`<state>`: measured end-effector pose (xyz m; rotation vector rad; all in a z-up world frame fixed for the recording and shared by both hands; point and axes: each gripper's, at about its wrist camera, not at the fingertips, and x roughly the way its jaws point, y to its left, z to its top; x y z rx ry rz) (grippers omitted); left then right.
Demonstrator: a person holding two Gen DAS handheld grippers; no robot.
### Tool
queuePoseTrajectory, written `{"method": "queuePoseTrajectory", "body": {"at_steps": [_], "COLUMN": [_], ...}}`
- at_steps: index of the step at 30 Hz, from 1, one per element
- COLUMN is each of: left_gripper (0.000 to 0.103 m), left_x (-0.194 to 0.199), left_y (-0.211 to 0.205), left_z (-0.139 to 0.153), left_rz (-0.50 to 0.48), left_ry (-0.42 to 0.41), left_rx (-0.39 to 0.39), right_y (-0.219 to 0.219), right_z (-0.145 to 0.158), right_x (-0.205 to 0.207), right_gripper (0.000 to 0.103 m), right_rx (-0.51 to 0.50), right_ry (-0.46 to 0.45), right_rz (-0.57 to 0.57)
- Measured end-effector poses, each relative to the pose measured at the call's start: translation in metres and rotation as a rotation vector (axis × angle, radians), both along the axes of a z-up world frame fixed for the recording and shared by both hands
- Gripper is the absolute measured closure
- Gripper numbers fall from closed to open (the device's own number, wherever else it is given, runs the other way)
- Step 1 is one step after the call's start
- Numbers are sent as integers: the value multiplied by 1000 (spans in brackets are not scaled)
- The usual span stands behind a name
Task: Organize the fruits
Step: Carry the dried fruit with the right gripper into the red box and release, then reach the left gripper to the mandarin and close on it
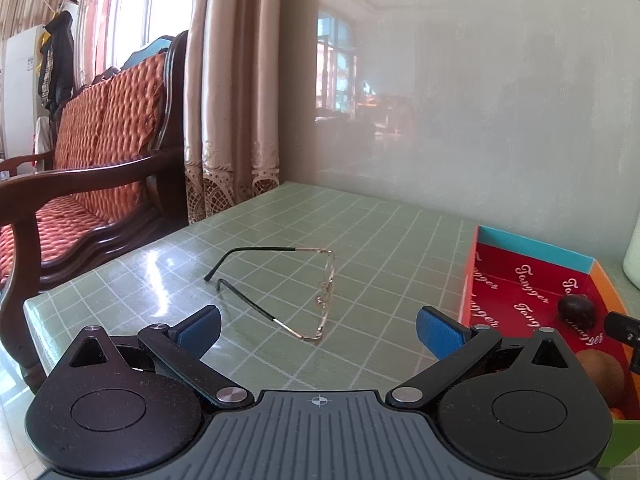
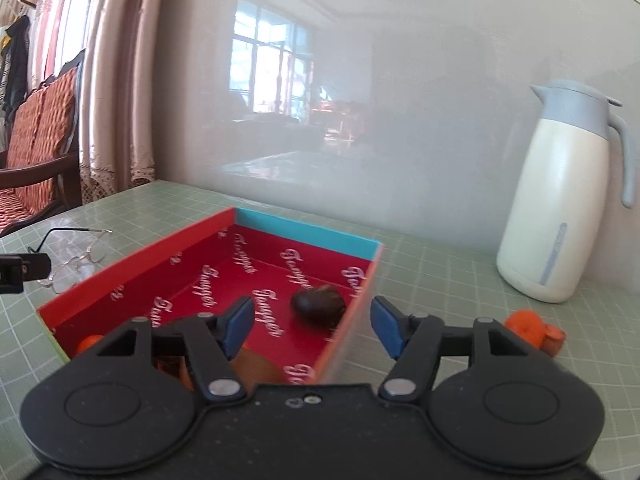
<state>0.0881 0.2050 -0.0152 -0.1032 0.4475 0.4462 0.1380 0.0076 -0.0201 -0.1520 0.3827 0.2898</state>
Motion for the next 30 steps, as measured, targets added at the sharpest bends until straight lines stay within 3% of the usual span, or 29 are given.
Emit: {"method": "queuePoseTrajectory", "body": {"at_steps": [10,30], "left_gripper": [0,0], "left_x": [8,36], "left_y": [-27,-152], "left_z": [9,22], "left_rz": [-51,-251], "left_ry": [-17,-23], "left_rx": [-15,52], "right_y": [-51,-152], "right_z": [1,2], "right_x": [-2,-9], "right_gripper": [36,35], "right_rx": [-40,-33], "right_ry": [-10,9], "right_rz": [-96,-236]}}
